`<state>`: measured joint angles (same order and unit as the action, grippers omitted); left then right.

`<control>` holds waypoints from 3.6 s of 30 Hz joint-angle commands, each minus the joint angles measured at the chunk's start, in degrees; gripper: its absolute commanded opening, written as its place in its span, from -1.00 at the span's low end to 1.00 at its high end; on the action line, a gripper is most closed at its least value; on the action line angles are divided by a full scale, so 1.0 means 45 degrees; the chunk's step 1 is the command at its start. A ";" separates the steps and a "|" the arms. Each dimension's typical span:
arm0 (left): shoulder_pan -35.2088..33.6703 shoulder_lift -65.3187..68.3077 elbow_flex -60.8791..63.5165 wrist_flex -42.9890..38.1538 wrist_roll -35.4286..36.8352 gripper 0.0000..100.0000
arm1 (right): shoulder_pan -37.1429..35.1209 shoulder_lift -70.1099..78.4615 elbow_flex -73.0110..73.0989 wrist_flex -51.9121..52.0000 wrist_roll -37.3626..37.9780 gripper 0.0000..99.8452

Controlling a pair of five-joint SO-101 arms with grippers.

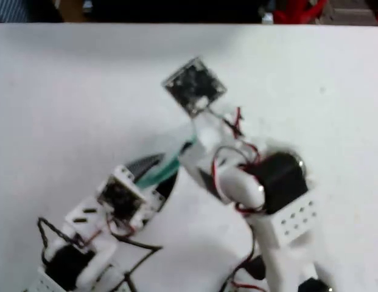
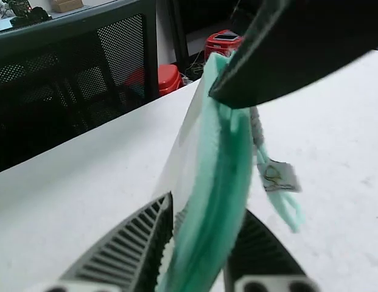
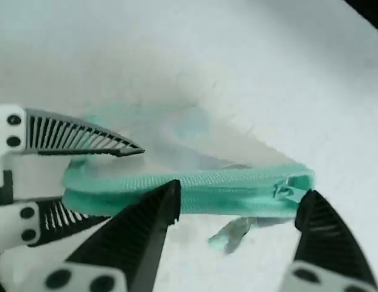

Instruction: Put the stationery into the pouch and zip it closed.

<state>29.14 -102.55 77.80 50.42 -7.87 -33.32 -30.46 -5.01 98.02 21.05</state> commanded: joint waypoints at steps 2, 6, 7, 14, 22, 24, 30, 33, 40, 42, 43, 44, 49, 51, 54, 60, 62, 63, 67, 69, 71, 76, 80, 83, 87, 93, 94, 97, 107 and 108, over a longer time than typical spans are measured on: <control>0.0088 -0.0010 -0.0098 -0.0293 -0.0098 -0.77 | 0.0576 -0.0791 0.0508 0.0088 0.7932 -0.40; 0.0088 -0.0010 -0.0098 -0.0293 -0.0098 -0.77 | 0.0479 -0.2491 0.2110 0.0049 1.2737 -0.40; 0.0088 -0.0010 -0.0098 -0.0293 -0.0098 -0.77 | 0.0225 -0.2842 0.2364 0.0029 1.2991 -0.40; 0.0088 -0.0010 -0.0098 -0.0293 -0.0098 -0.76 | -0.0381 -0.3175 0.2755 0.0068 1.2991 -0.40; 0.0088 -0.0010 -0.0098 -0.0293 -0.0098 -0.76 | -0.1416 -0.1065 0.3536 -0.1924 1.1663 -0.46; 0.0068 -0.0010 -0.0098 -0.0293 -0.0098 -0.76 | -0.1377 -0.0557 0.3458 -0.2061 1.1643 -0.63; -0.0088 -0.0010 -0.0137 -0.0293 -0.0098 -0.76 | -0.0264 -0.0127 0.3341 -0.2335 1.1624 -0.92; -0.0596 -0.0010 -0.0234 -0.0391 0.0000 -0.76 | 0.0694 -0.0440 0.3321 -0.3311 1.1077 -0.95; -0.1631 -0.0010 -0.0762 -0.0117 0.1758 -0.59 | 0.0205 -0.2471 0.3048 -0.5148 0.8733 -0.96; -0.1651 -0.0010 -0.0762 -0.0117 0.1700 -0.59 | -0.0400 -0.2960 0.2481 -0.4894 0.8479 -0.96; -0.1651 -0.0010 -0.0762 -0.0117 0.1700 -0.59 | -0.0557 -0.3057 0.2090 -0.4835 0.8186 -0.96; -0.1651 -0.0010 -0.0762 -0.0117 0.1739 -0.59 | -0.0596 -0.3057 0.1680 -0.4796 0.7853 -0.96; -0.2921 -0.0010 -0.0821 -0.0254 0.2129 -0.59 | 0.0244 -0.2237 0.0313 -0.4366 0.6291 -0.96; -0.3878 -0.0010 -0.1094 -0.0391 0.2930 -0.59 | 0.0635 -0.1670 0.0293 -0.4327 0.5529 -0.96; -0.5265 -0.0010 -0.1407 -0.0391 0.3810 -0.59 | 0.1377 -0.0674 0.0254 -0.4405 0.3790 -0.96; -0.6183 -0.0010 -0.1387 -0.0391 0.4786 -0.59 | 0.2491 0.1143 0.0313 -0.4464 0.1133 -0.96; -0.6183 -0.0010 -0.1368 -0.0391 0.4786 -0.59 | 0.3292 0.2100 0.0293 -0.4542 0.0977 -0.96; -0.6183 -0.0010 -0.1368 -0.0391 0.4786 -0.59 | 0.3800 0.2647 0.0234 -0.4581 0.0996 -0.96; -0.6183 -0.0010 -0.1153 -0.0469 0.4786 -0.59 | 0.5636 0.4718 0.0215 -0.5597 0.0996 -0.96; -0.6125 -0.0010 -0.1035 -0.0488 0.4786 -0.59 | 0.6300 0.5656 0.0215 -0.6085 0.0996 -0.96; -0.6085 -0.0010 -0.1016 -0.0488 0.4786 -0.60 | 0.6672 0.6535 0.0215 -0.6261 0.0996 -0.96; -0.6066 -0.0010 -0.1016 -0.0488 0.4767 -0.64 | 0.7609 0.8488 0.0215 -0.6652 0.1016 -0.96; -0.6066 -0.0010 -0.1016 -0.0488 0.4747 -0.64 | 0.8957 0.9817 0.0215 -0.7297 0.1211 -0.96; -0.6046 -0.0010 -0.1016 -0.0488 0.4728 -0.64 | 0.9504 1.0911 0.0215 -0.7414 0.2540 -0.96; -0.5812 -0.0010 -0.1016 -0.0488 0.4708 -0.64 | 0.9231 1.2220 0.0215 -0.7336 0.3927 -0.96; -0.5441 -0.0010 -0.0527 -0.0996 0.4689 -0.64 | 0.7746 1.2239 0.0215 -0.6808 0.4747 -0.96; -0.5480 -0.0010 -0.0391 -0.1192 0.4689 -0.64 | 0.7433 1.2142 0.0293 -0.6711 0.4767 -0.96; -0.5460 -0.0010 -0.0195 -0.1485 0.4317 -0.65 | 0.6515 1.1790 0.0293 -0.6144 0.4767 -0.96; -0.5441 -0.0010 -0.0274 -0.1485 0.4005 -0.65 | 0.5753 1.1575 0.0313 -0.6164 0.6095 -0.95; -0.5441 -0.0010 -0.0274 -0.1485 0.4005 -0.65 | 0.5812 1.1575 0.0313 -0.6085 0.5880 -0.94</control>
<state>4.00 -103.25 77.27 45.49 10.59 -4.40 20.88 -4.57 68.57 45.85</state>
